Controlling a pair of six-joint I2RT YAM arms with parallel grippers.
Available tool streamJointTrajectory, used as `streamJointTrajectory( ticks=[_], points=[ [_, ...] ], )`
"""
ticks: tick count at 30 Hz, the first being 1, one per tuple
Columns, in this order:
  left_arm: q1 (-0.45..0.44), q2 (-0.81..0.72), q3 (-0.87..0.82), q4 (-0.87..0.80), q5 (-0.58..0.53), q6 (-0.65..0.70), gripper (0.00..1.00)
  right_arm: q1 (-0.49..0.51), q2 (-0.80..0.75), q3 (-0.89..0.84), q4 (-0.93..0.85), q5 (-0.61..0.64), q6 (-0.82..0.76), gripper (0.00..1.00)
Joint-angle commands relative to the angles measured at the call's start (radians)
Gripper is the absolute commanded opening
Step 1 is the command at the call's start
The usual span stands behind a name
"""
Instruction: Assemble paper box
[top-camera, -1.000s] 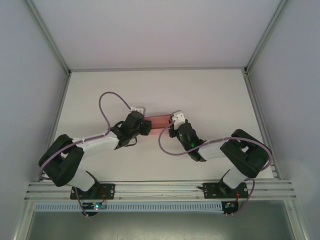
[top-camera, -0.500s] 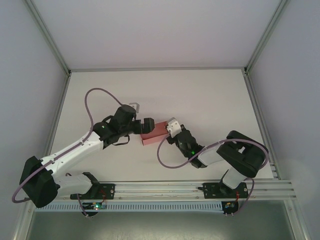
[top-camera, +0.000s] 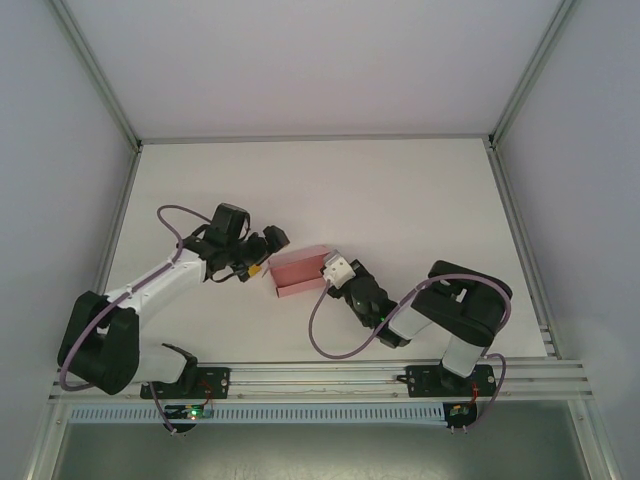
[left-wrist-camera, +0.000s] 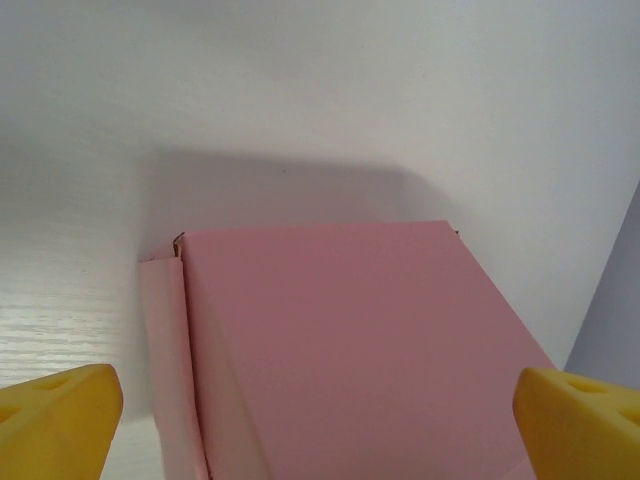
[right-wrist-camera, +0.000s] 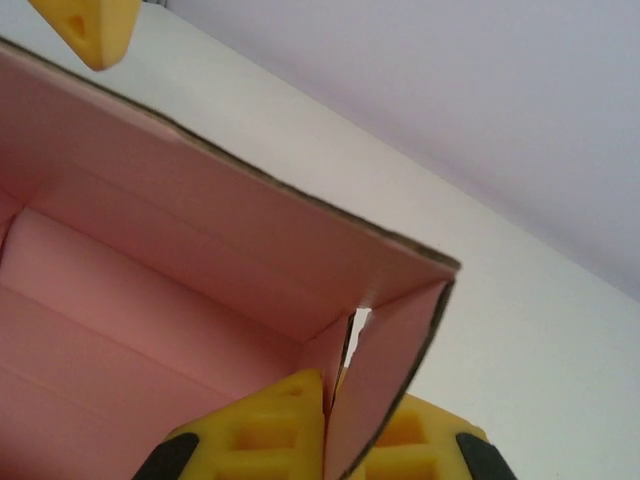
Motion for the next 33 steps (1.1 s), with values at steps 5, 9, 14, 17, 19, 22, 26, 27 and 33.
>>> streamJointTrajectory(
  ticks=[5,9,14,17,19,22,26,27,33],
  points=[
    [0.010,0.058,-0.084,0.106,0.056,-0.093,0.91,0.015,0.024,-0.029,-0.026,0.030,-0.016,0.06],
    [0.010,0.083,-0.143,0.208,0.058,-0.142,0.80,0.023,0.000,-0.029,-0.057,0.015,-0.010,0.11],
    [0.010,0.130,-0.148,0.247,0.042,-0.137,0.74,0.024,-0.075,-0.029,-0.162,-0.054,0.007,0.22],
    [0.012,0.158,-0.137,0.252,0.044,-0.127,0.68,0.023,-0.141,-0.021,-0.275,-0.080,0.028,0.26],
    [0.011,0.179,-0.139,0.288,0.061,-0.131,0.63,0.023,-0.174,-0.006,-0.357,-0.088,0.055,0.30],
    [0.012,0.199,-0.134,0.297,0.061,-0.117,0.52,0.022,-0.214,-0.005,-0.422,-0.119,0.090,0.35],
    [0.011,0.207,-0.111,0.261,0.037,-0.055,0.50,0.013,-0.298,0.004,-0.576,-0.125,0.155,0.56],
    [0.012,0.207,-0.101,0.245,0.029,-0.030,0.50,0.007,-0.326,0.013,-0.648,-0.134,0.170,0.61],
    [0.011,0.213,-0.038,0.149,-0.071,0.107,0.38,-0.059,-0.534,0.021,-0.988,-0.279,0.329,0.97]
  ],
)
